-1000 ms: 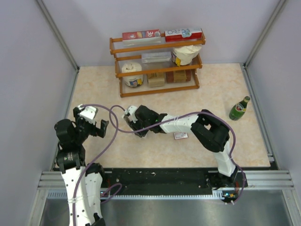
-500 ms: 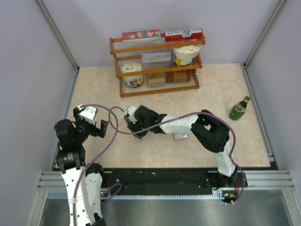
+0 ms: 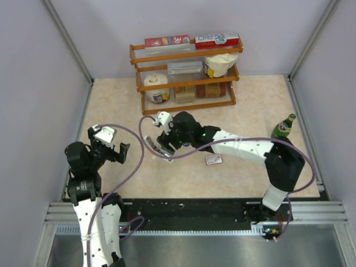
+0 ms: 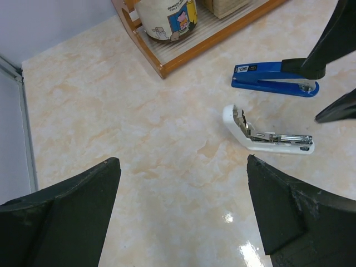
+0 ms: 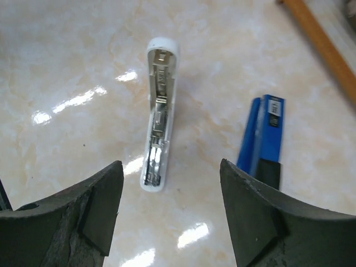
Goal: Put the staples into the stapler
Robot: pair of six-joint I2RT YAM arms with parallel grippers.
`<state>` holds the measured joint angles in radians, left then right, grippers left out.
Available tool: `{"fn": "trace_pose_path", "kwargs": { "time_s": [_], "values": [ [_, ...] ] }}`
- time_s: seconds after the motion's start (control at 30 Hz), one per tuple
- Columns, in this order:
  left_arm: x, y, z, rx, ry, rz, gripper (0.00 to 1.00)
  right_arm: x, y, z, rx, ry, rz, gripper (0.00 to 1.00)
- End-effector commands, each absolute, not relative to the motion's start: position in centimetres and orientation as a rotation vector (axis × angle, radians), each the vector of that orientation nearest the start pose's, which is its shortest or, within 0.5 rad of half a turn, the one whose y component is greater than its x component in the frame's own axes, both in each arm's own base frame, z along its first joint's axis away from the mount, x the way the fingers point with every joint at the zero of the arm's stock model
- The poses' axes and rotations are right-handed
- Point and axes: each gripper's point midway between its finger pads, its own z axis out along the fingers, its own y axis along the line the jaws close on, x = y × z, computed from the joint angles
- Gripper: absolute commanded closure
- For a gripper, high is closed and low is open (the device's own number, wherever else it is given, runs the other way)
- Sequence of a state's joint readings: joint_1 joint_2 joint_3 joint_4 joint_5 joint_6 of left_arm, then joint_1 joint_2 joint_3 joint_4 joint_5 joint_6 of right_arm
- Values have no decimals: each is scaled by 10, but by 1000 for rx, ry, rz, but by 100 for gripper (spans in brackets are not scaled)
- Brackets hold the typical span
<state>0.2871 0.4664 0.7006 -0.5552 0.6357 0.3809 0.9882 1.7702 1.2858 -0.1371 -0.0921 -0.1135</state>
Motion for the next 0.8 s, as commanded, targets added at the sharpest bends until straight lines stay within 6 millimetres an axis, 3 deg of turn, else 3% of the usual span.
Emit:
{"fn": "trace_pose_path", "kwargs": {
  "time_s": [0.0,0.17,0.37,0.5,0.6,0.63,0.77],
  "values": [
    [227,-34,247,552,1693,-134,1,266,387,186,-1238,1756,579,30],
    [217,-55,249,668,1647,-233,1,274,330,212,-1248,1695,469,25],
    [213,-67,243,745,1664,-320,1,284,262,220,-1126,1718,401,20],
    [215,-78,241,820,1682,-359,1,290,224,224,-1019,1732,331,9],
    [225,-88,233,910,1728,-298,1,297,202,230,-916,1727,286,1],
    [225,-103,233,985,1714,-300,1,298,195,231,-894,1724,289,1],
    [236,-132,229,1178,1707,-320,1,299,180,232,-841,1715,338,1]
  ]
}}
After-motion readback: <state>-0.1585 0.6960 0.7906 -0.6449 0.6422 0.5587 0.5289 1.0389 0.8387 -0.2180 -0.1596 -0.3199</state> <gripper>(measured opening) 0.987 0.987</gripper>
